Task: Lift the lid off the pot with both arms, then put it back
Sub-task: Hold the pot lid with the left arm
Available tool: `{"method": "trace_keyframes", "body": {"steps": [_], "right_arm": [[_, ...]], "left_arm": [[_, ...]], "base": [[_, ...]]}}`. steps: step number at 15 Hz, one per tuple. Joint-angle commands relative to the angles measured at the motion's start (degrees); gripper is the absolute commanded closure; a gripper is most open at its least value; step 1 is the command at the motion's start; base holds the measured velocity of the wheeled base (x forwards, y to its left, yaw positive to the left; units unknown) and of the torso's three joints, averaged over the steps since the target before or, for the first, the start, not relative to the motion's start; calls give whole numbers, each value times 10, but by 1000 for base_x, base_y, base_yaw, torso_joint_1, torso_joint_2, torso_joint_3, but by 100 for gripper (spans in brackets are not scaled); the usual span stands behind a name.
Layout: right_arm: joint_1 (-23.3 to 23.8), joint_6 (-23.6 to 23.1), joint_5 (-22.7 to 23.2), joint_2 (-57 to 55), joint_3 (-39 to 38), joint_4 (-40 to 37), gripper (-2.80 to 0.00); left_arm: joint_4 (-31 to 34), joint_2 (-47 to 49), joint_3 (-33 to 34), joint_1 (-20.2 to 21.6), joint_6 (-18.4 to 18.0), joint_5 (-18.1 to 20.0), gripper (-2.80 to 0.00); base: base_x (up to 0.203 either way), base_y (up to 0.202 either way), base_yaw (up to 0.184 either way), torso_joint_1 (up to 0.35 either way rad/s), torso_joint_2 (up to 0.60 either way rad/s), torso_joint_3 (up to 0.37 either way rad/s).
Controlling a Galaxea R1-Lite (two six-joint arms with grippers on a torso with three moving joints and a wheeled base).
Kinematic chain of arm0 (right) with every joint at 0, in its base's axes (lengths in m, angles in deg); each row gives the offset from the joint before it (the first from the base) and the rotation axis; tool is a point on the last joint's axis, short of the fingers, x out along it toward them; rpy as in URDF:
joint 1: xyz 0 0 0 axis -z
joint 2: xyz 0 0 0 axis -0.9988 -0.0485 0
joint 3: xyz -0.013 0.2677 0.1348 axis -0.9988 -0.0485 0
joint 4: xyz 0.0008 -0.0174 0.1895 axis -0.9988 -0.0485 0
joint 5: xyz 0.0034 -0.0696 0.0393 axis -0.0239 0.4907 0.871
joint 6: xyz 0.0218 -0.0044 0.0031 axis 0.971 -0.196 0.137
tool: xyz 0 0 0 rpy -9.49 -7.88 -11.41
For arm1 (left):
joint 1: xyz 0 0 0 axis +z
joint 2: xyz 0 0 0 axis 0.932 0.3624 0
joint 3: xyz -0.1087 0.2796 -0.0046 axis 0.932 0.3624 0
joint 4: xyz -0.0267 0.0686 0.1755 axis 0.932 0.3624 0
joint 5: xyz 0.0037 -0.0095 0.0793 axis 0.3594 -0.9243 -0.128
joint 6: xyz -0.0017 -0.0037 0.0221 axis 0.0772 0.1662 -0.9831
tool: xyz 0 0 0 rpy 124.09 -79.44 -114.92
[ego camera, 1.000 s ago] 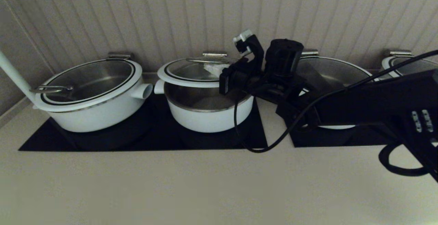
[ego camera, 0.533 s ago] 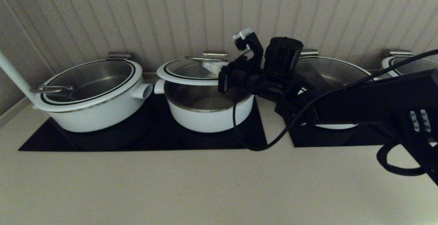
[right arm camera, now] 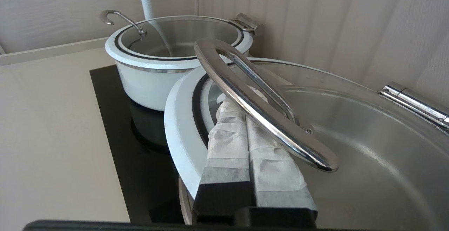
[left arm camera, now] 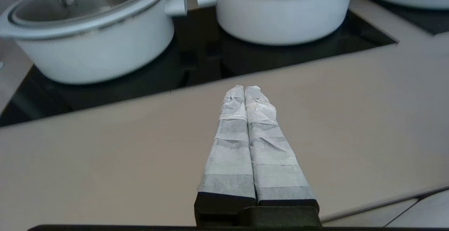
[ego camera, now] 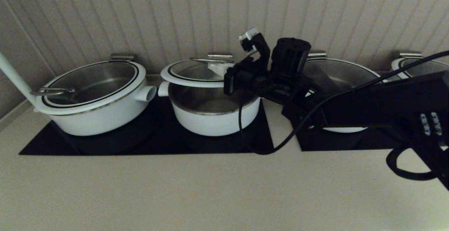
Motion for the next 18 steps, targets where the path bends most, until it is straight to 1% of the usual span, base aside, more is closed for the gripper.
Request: {"method": "trace_keyframes", "body": {"steps": [1, 3, 5, 7, 8, 9, 12, 16, 18], "right_arm": [[0, -1, 2, 3, 2, 2, 0], [0, -1, 2, 7, 2, 2, 0], [0, -1, 2, 9, 2, 2, 0], [0, -1, 2, 9, 2, 4, 0], [-2, -1, 2, 9, 2, 5, 0], [-2, -1, 2, 9, 2, 5, 0], [-2, -1, 2, 9, 10, 5, 0], [-2, 0, 3, 6, 27, 0, 0], [-2, 0, 4, 4, 34, -3, 0]], "left_arm": [[-4, 103, -48, -2, 1, 5, 0], [-19, 177, -88, -3, 3, 26, 0], [-52, 247, -116, -3, 7, 65, 0], [-88, 307, -126, -4, 9, 111, 0], [-104, 334, -126, -5, 10, 122, 0], [-124, 363, -126, -9, 14, 128, 0], [-182, 445, -128, -60, 41, 133, 0], [-268, 577, -125, -110, 44, 133, 0], [-339, 657, -126, -120, 45, 132, 0]], "base": [[0, 0, 0, 0, 0, 0], [0, 0, 0, 0, 0, 0], [0, 0, 0, 0, 0, 0], [0, 0, 0, 0, 0, 0], [0, 0, 0, 0, 0, 0], [0, 0, 0, 0, 0, 0], [0, 0, 0, 0, 0, 0], [0, 0, 0, 0, 0, 0], [0, 0, 0, 0, 0, 0]]}}
